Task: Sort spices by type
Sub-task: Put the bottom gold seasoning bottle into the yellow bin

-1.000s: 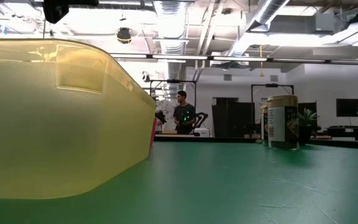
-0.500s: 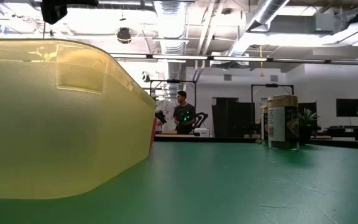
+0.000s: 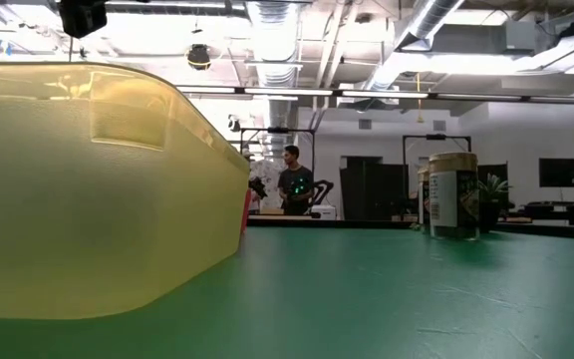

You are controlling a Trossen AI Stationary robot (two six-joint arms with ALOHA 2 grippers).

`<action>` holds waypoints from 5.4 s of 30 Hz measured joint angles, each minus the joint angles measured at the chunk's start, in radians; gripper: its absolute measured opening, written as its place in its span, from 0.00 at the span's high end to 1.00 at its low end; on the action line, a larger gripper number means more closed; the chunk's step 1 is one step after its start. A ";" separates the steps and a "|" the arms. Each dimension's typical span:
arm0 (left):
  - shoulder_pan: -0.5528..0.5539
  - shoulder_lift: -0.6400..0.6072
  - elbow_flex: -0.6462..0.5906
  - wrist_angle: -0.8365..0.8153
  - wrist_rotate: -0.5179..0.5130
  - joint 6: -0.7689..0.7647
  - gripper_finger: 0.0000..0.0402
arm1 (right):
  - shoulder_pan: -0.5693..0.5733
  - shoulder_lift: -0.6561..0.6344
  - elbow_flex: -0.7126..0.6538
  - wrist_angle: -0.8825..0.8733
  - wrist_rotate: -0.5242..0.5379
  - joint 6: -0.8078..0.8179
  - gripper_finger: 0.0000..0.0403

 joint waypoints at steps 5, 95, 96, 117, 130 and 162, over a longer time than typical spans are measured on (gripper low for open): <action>0.000 -0.003 0.000 -0.033 0.047 -0.001 0.52 | -0.045 0.015 0.000 0.027 0.000 -0.002 0.01; -0.001 -0.253 0.000 -0.440 0.072 -0.098 0.52 | -0.478 0.512 0.684 0.429 0.000 -0.492 0.24; -0.001 -0.253 0.000 -0.447 0.070 -0.103 0.52 | -0.480 0.537 0.719 0.413 0.000 -0.500 0.24; -0.001 -0.251 0.000 -0.444 0.038 -0.119 0.52 | -0.473 0.586 0.655 0.470 0.000 -0.638 0.24; -0.001 -0.251 0.000 -0.437 0.002 -0.118 0.52 | -0.490 0.654 0.656 0.503 -0.033 -0.667 0.24; -0.001 -0.251 0.000 -0.442 0.017 -0.120 0.52 | -0.491 0.661 0.751 0.366 -0.124 -0.611 0.06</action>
